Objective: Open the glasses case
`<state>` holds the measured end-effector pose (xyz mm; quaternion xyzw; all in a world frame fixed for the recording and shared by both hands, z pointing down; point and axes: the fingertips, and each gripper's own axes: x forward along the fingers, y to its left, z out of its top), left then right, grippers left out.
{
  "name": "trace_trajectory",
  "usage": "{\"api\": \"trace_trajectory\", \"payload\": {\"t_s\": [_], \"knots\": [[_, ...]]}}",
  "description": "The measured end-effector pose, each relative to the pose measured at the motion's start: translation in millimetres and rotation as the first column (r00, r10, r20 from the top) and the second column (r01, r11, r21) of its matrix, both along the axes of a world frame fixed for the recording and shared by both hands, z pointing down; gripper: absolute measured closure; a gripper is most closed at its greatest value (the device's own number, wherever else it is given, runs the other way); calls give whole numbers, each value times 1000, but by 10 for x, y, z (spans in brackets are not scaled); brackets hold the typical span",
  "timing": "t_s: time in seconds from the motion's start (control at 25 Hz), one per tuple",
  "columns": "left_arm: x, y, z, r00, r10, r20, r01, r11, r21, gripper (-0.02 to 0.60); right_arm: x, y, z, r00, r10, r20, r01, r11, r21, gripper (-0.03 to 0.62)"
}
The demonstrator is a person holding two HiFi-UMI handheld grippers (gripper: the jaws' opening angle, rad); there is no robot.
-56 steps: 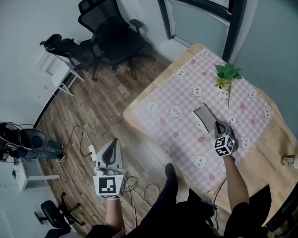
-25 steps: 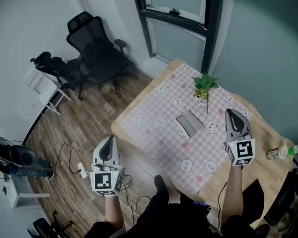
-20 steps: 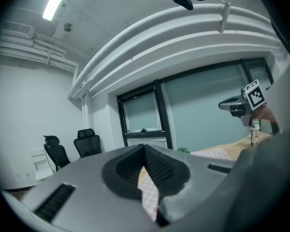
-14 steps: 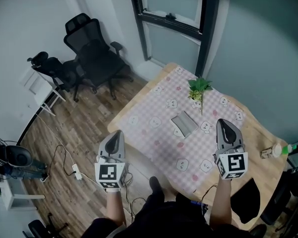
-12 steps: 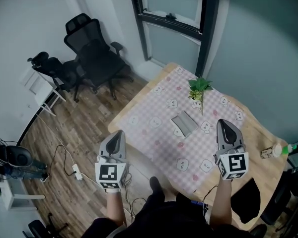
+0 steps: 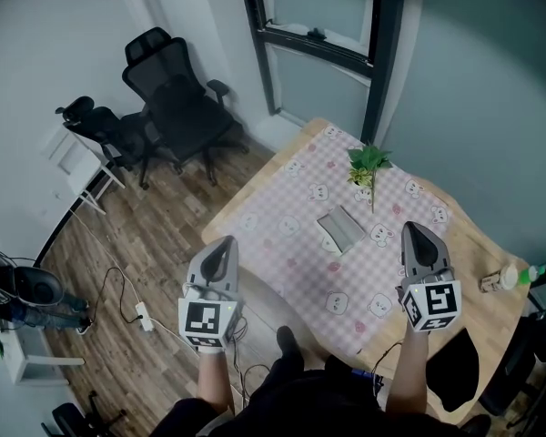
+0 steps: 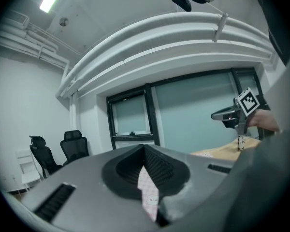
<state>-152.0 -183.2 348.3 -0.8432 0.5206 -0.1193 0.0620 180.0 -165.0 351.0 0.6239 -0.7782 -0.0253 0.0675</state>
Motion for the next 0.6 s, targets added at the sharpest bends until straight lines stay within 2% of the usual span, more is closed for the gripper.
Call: {"api": "trace_trajectory", "payload": {"t_s": [0.6], "knots": [[105, 36, -54, 1000, 18, 12, -19, 1000, 6, 582, 123, 35, -3, 1000, 15, 12, -15, 1000, 0, 577]]}}
